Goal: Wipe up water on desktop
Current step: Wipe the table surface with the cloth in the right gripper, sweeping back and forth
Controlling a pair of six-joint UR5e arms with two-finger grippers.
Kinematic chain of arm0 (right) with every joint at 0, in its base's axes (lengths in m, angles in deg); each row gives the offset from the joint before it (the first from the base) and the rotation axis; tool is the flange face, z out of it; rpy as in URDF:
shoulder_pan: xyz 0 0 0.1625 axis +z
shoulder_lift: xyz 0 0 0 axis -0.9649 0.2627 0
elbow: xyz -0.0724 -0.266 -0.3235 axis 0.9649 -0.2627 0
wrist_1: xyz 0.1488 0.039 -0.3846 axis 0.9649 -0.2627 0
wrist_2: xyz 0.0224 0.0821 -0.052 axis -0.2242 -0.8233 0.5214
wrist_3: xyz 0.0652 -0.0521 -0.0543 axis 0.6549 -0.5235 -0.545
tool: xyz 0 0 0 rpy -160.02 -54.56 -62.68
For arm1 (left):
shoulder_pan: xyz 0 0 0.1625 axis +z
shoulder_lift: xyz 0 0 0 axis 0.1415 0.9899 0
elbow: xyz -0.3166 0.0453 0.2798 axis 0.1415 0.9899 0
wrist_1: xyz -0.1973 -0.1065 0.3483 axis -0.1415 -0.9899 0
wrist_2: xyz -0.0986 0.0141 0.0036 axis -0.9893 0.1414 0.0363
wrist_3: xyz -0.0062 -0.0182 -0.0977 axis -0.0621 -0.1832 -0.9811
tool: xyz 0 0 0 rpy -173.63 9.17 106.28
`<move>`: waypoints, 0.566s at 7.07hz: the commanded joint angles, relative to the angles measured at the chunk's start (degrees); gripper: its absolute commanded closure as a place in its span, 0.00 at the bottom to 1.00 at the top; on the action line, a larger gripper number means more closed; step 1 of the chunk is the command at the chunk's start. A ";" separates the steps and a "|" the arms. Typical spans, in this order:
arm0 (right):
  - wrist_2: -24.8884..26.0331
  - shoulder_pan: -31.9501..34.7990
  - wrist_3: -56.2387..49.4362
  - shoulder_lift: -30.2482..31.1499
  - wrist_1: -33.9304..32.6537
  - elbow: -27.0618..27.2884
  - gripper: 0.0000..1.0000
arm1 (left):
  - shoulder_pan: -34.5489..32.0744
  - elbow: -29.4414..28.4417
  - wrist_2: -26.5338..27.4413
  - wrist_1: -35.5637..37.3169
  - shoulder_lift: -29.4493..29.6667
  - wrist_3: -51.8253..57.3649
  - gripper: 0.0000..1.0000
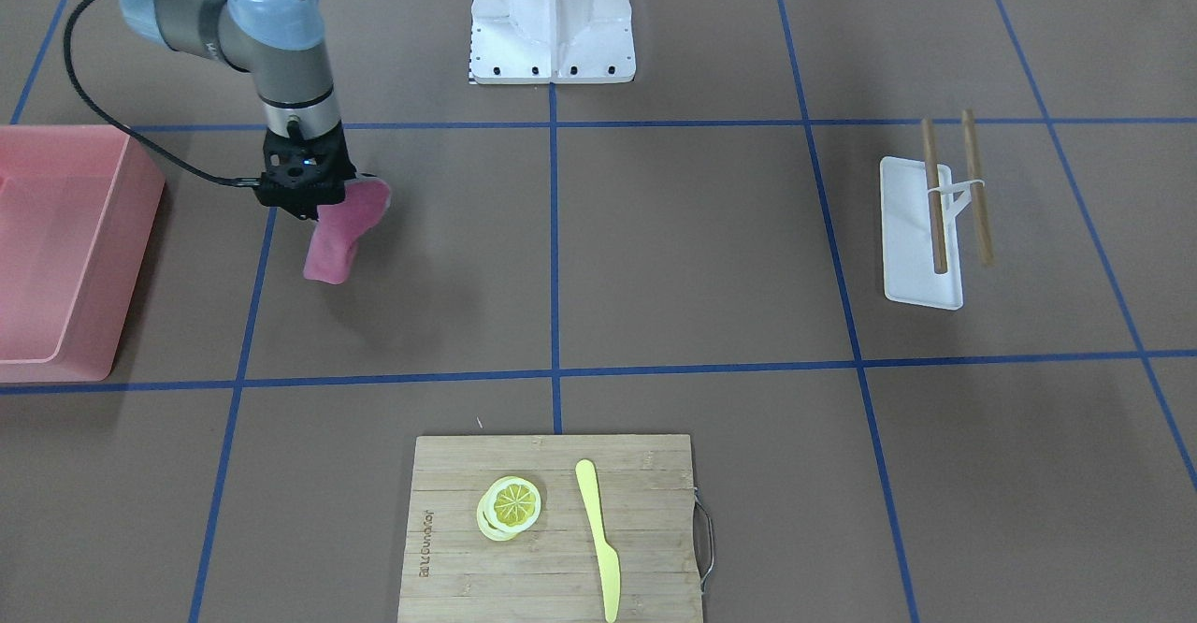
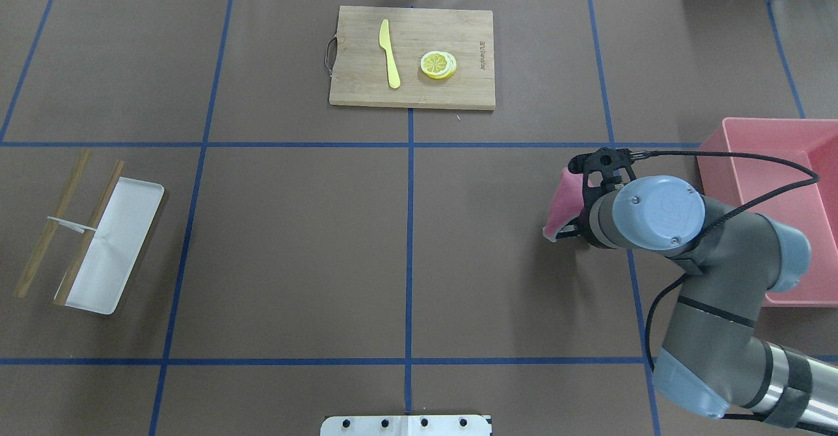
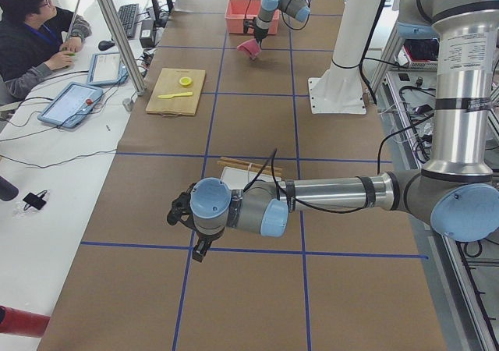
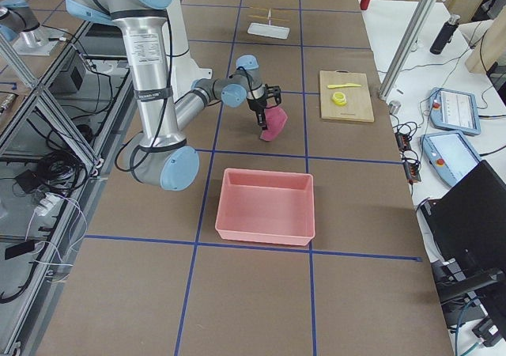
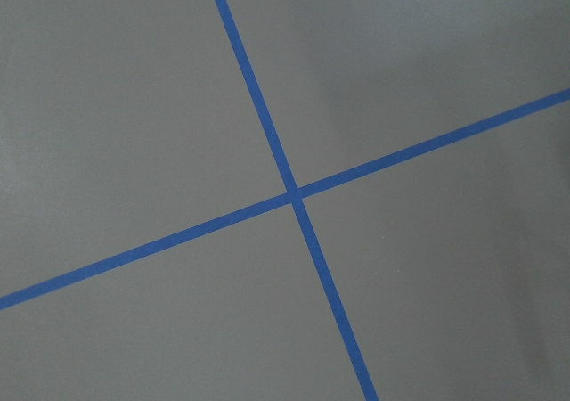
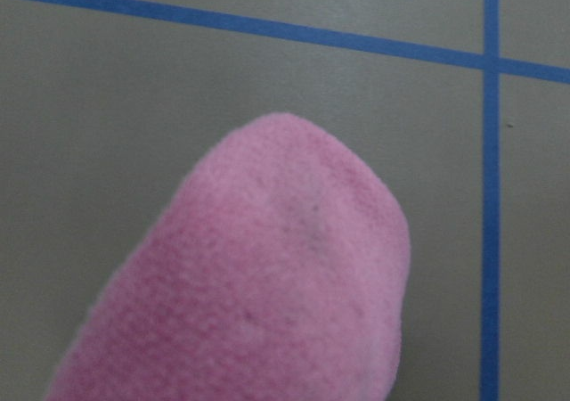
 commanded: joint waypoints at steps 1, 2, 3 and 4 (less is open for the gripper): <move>-0.33 -0.15 1.65 -1.42 -0.21 0.39 1.00 | 0.00 -0.09 0.00 0.01 0.01 -0.03 0.02; -0.16 -2.77 8.99 -8.06 -0.82 -3.27 1.00 | 0.00 0.00 0.00 0.01 0.01 -0.03 0.02; 0.28 -3.75 13.59 -15.96 -0.83 -9.14 1.00 | 0.00 -0.09 0.00 0.01 0.01 -0.03 0.02; 0.98 -4.46 18.86 -23.35 -0.83 -14.07 1.00 | -0.09 0.00 0.00 0.01 0.01 -0.20 0.02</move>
